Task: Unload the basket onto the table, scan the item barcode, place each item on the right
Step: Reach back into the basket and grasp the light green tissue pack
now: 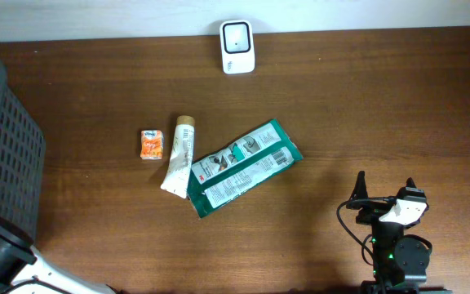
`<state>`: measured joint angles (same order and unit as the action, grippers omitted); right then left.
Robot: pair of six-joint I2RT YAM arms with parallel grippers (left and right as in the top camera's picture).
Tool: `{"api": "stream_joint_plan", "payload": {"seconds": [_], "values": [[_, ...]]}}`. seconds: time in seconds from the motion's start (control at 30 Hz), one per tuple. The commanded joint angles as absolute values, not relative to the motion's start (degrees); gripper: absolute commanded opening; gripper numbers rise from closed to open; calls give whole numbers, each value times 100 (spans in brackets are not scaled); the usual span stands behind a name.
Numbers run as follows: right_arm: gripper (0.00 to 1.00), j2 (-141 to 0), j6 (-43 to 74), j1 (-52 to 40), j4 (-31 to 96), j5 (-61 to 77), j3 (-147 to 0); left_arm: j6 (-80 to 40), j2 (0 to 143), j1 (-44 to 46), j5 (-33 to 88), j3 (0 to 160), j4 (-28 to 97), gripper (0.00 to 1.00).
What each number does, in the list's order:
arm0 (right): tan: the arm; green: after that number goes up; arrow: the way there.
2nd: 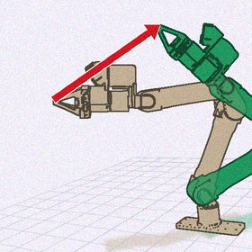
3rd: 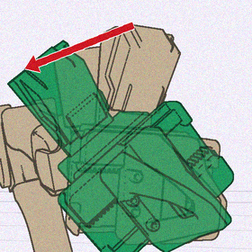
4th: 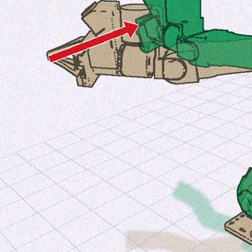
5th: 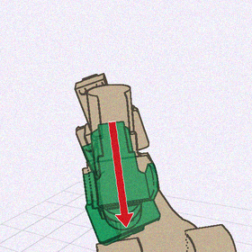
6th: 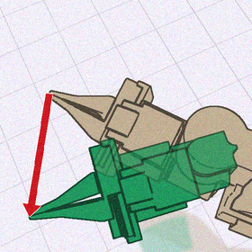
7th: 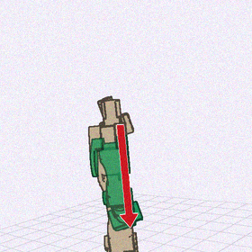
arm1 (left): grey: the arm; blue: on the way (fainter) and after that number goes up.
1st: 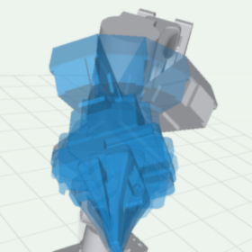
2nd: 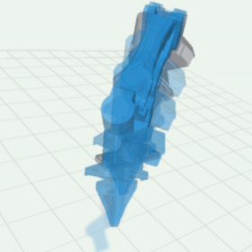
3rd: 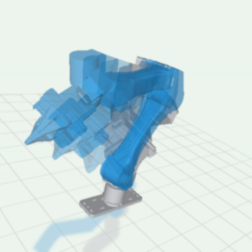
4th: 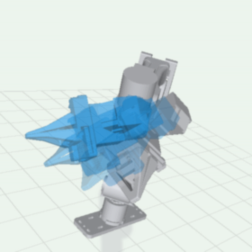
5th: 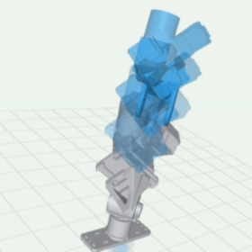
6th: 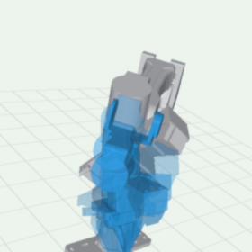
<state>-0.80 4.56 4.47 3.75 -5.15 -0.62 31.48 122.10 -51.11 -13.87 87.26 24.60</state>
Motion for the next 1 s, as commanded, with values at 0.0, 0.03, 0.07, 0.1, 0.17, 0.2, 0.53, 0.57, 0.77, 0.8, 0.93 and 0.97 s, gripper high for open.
{"api": "stream_joint_plan", "payload": {"seconds": [0.0,0.03,0.07,0.1,0.17,0.2,0.53,0.57,0.77,0.8,0.93,0.97], "values": [[98,-36,471,489,412,-602,-32,2836,12444,-5074,-1166,8641,2707,0],[98,-36,471,489,410,-604,-32,2751,12383,-5074,-1120,8641,2764,0],[98,-36,471,489,412,-604,-32,2655,12274,-5074,-1011,8641,2867,0],[98,-36,471,489,410,-604,-32,2617,12130,-5074,-827,8641,2974,0],[98,-36,471,489,410,-604,-32,2502,11896,-5074,-637,8641,3131,0],[98,-36,471,489,410,-604,-32,2300,11701,-5074,-620,8641,3240,0],[98,-36,471,489,412,-602,-32,1433,11069,-5076,-172,8490,4469,0],[98,-36,471,489,410,-604,-32,1435,11069,-5076,-174,8425,4466,0],[98,-36,471,489,410,-604,-32,1531,11150,-5078,-189,8313,4289,47],[98,-36,471,489,410,-604,-32,1610,11168,-5074,-187,8313,4244,50],[98,-36,471,489,410,-604,-32,2058,11255,-5074,-187,8313,4007,54],[98,-36,471,489,410,-604,-32,2161,11271,-5074,-187,8313,3953,54]]}}
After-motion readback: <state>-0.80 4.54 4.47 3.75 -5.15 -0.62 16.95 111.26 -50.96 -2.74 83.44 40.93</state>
